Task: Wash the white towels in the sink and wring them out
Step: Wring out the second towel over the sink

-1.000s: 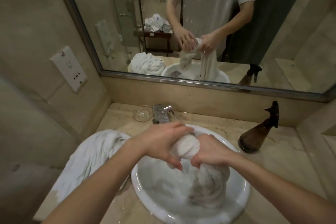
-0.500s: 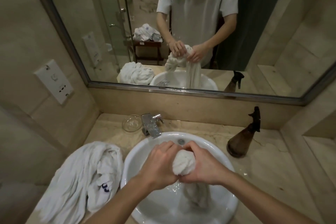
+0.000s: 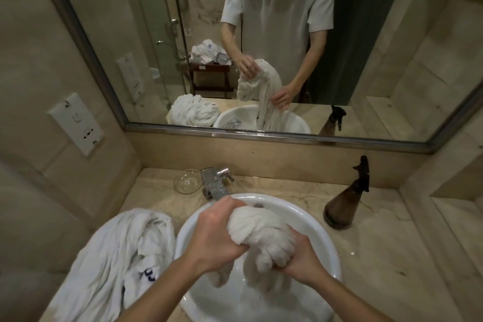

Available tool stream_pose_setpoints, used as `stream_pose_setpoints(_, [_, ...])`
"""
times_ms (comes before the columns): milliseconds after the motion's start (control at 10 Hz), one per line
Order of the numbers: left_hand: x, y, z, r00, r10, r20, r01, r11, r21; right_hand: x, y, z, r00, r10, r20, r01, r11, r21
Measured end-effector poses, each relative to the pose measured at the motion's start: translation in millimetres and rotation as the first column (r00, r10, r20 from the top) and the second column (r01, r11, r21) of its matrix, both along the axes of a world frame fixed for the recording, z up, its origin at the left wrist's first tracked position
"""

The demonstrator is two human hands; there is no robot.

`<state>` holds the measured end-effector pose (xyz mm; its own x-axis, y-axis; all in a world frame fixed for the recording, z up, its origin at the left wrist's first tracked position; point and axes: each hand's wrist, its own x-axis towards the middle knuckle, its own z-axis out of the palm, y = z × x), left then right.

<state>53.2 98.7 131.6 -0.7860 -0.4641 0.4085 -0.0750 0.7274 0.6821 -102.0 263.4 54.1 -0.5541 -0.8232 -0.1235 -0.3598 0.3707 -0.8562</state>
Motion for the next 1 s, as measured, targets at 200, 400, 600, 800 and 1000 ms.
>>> stream_pose_setpoints(200, [30,-32,-18,0.99,-0.024,0.136,0.013,0.996,0.086,-16,-7,14,0.971,0.076,-0.227,-0.08,0.997,-0.012])
stream_pose_setpoints(400, [37,-43,-35,0.933,-0.183,0.309,0.125,0.972,0.2,-23,-16,45,0.899,0.18,-0.399,-0.208,0.978,-0.028])
stream_pose_setpoints(600, [16,-42,-26,0.722,-0.546,0.425,0.303,0.802,0.515,-22,-34,78,0.629,0.334,-0.702,-0.399,0.914,0.077])
stream_pose_setpoints(800, [-3,-30,-34,0.727,-0.677,0.113,0.216,0.381,0.899,-17,-44,101,0.44,0.408,-0.8,-0.527,0.838,0.137])
stream_pose_setpoints(1000, [-9,-21,-56,0.858,-0.497,0.131,-0.182,-0.055,0.982,-22,-47,117,0.406,0.399,-0.822,-0.581,0.807,0.105])
